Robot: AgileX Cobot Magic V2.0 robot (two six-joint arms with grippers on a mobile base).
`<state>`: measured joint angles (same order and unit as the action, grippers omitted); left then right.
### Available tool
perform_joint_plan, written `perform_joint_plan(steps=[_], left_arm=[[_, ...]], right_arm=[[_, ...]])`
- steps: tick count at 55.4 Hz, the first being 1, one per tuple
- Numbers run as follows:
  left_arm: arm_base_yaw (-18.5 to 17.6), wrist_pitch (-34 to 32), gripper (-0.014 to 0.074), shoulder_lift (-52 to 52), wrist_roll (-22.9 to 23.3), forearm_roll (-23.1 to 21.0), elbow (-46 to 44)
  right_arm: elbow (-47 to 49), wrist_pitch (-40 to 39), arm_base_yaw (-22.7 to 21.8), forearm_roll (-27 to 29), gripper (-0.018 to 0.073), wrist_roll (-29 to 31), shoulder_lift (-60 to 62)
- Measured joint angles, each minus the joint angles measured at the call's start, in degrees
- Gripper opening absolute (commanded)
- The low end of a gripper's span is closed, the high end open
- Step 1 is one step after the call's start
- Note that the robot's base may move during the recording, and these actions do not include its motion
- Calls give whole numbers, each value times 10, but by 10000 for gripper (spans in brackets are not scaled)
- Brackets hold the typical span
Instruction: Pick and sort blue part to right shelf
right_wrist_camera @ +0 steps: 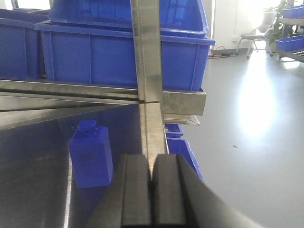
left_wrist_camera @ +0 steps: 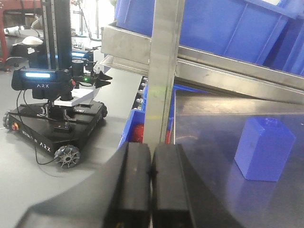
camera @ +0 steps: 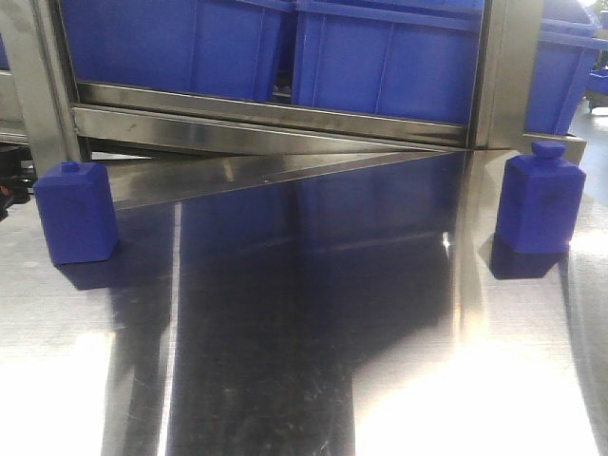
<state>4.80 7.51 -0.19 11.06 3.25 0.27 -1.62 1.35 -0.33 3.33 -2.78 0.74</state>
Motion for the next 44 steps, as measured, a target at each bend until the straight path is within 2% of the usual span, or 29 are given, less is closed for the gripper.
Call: perform_joint_plan(steps=[29,44], left_arm=[[0,-4,133,0,0,6,0],[0,-67,133,0,0,8,0]], right_arm=[[0,0,0,0,41,0,0],[0,0,0,0,41,0,0]])
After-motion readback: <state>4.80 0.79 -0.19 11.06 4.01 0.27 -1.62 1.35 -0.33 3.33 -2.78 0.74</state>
